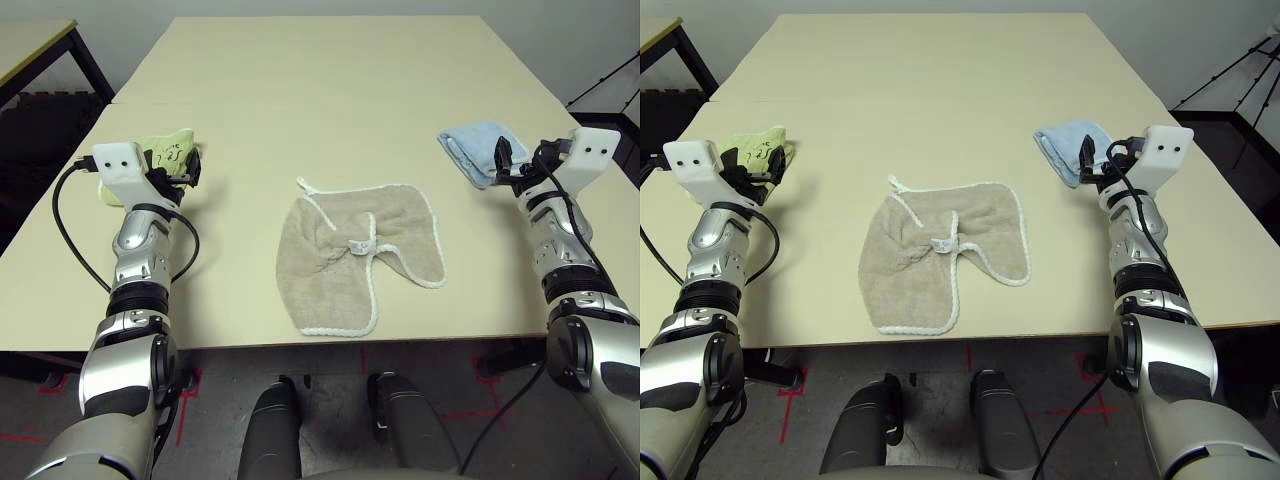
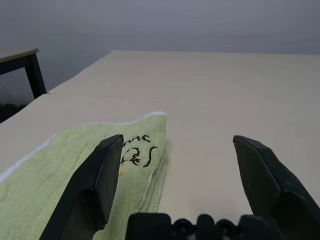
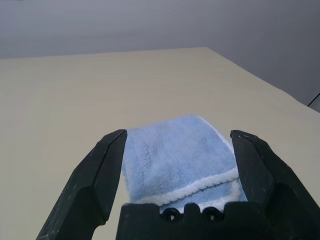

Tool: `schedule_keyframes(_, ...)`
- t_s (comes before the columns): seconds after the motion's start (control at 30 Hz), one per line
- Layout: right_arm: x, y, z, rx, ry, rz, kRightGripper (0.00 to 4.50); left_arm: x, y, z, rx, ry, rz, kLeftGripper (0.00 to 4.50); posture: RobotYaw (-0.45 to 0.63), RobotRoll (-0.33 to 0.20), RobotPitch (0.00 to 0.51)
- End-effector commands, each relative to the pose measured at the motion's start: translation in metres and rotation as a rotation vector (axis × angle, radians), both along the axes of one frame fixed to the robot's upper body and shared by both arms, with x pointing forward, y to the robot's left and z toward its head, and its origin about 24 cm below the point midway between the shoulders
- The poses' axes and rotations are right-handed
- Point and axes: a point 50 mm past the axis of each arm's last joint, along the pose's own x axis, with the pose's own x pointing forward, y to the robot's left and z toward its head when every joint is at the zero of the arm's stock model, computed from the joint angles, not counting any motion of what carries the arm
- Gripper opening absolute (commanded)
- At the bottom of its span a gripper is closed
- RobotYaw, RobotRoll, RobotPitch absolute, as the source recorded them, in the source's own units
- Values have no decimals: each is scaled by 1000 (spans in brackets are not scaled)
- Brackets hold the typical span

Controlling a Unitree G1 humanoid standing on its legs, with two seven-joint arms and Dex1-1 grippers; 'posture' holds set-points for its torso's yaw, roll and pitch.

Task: Fold the towel and set it aside.

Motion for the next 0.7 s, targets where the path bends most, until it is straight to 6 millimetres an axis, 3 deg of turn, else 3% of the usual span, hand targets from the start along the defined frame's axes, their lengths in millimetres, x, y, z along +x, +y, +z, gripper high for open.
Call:
schedule_keyframes(0.03, -1, -2, -1, 9, 4, -9, 4500, 1, -1, -1, 2, 12, -11, 4461, -59, 0, 91)
schedule_keyframes(0.4, -1, -2, -3, 6, 18, 1, 4500, 0, 0, 1, 15, 25, -64, 4461, -40, 0, 99)
schedule_keyframes(0.7, 0, -3, -1, -9, 28, 18, 4500, 0, -5, 16, 70, 52, -319, 4461, -18, 0, 111)
